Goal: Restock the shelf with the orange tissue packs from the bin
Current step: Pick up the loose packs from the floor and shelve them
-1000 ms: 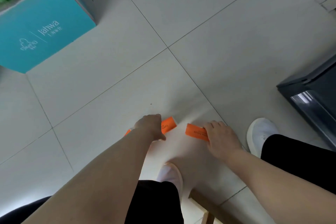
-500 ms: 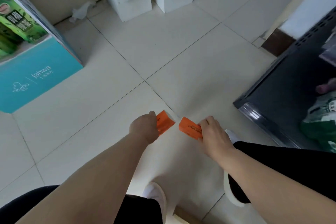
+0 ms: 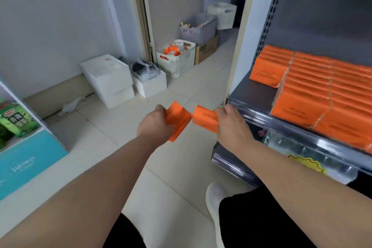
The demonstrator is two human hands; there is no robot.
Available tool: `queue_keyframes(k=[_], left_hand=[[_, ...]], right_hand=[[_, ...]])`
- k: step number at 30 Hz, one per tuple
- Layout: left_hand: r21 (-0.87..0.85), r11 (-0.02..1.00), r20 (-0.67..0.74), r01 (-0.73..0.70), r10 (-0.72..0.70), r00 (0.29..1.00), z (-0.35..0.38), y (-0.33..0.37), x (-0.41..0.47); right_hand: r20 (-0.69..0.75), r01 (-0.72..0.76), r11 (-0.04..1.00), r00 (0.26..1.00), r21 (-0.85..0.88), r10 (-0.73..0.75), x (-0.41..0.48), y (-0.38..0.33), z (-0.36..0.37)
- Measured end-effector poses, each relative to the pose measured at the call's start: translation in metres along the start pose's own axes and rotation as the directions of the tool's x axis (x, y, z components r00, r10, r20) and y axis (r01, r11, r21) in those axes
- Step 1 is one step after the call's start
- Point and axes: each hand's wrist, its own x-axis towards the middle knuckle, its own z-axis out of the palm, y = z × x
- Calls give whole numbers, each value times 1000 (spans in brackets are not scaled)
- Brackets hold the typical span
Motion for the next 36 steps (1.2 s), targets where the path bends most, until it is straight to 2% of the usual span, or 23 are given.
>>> queue_keyframes(k=[6, 13, 16, 23, 30, 33, 36], left_hand=[[0, 981, -105, -196, 194, 975, -47, 91, 11], [71, 931, -91, -357, 363, 927, -47, 168, 43], [42, 913, -76, -407, 409, 909, -35, 195, 61], [28, 887, -10, -462, 462, 887, -10, 235, 109], [26, 863, 70, -504, 501, 863, 12, 258, 143], [-21, 832, 126, -554, 552, 825, 26, 269, 144], [-28, 795, 84, -607, 606, 791, 33, 284, 140]], right_hand=[[-190, -156, 986, 971, -57, 143, 20, 52, -99], [-167, -252, 962, 958, -101, 233, 54, 118, -129], [-160, -282, 952, 952, -119, 262, 75, 143, -129], [-206, -368, 873, 926, -319, 315, 120, 191, -137], [-162, -414, 887, 908, -202, 387, 135, 212, -133], [-156, -402, 908, 911, -115, 383, 119, 222, -142], [-182, -381, 917, 916, -118, 357, 100, 225, -148]])
